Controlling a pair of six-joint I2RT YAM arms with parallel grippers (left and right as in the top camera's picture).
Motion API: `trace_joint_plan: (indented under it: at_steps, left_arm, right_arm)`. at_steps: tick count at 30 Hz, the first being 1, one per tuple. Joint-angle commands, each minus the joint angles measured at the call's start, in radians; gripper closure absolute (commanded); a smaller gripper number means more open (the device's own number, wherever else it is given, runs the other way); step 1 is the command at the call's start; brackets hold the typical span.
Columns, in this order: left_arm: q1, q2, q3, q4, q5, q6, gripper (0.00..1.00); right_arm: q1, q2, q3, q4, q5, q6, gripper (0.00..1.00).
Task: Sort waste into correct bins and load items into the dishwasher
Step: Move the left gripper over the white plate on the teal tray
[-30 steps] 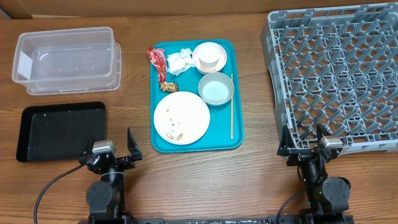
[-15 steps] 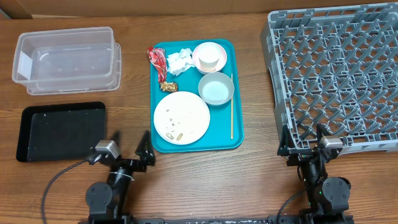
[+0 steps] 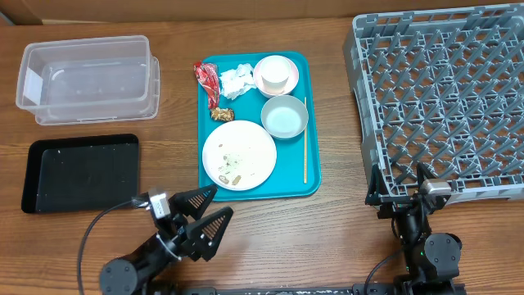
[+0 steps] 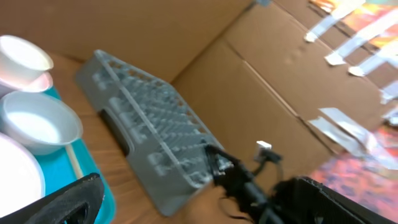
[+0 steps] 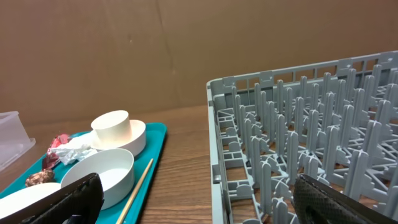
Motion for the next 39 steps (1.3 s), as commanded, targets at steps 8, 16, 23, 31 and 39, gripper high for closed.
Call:
trace_joint_plan:
  at_steps: [8, 16, 23, 31, 39]
  left_arm:
    - [-0.003, 0.393, 0.638, -0.827, -0.198, 0.613, 0.0]
    - [-0.003, 0.818, 1.026, -1.266, -0.105, 0.737, 0.0]
    - [-0.11, 0.94, 1.045, -1.227, -0.134, 0.71, 0.0]
    - [-0.653, 1.083, 1.045, -1.231, -0.852, 0.418, 0.0]
    - [-0.844, 1.266, 1.045, -1.104, -1.017, 0.378, 0.0]
  right_arm:
    - [0.003, -0.003, -0.01, 0.008, 0.008, -0.006, 0.0]
    - [0.003, -0.003, -0.01, 0.008, 0.008, -0.006, 0.0]
    - [0.003, -0.003, -0.01, 0.008, 0.008, -0.006, 0.0]
    - [0.003, -0.003, -0.01, 0.008, 0.008, -0.006, 0.0]
    - [0.003, -0.003, -0.01, 0.008, 0.008, -0.006, 0.0]
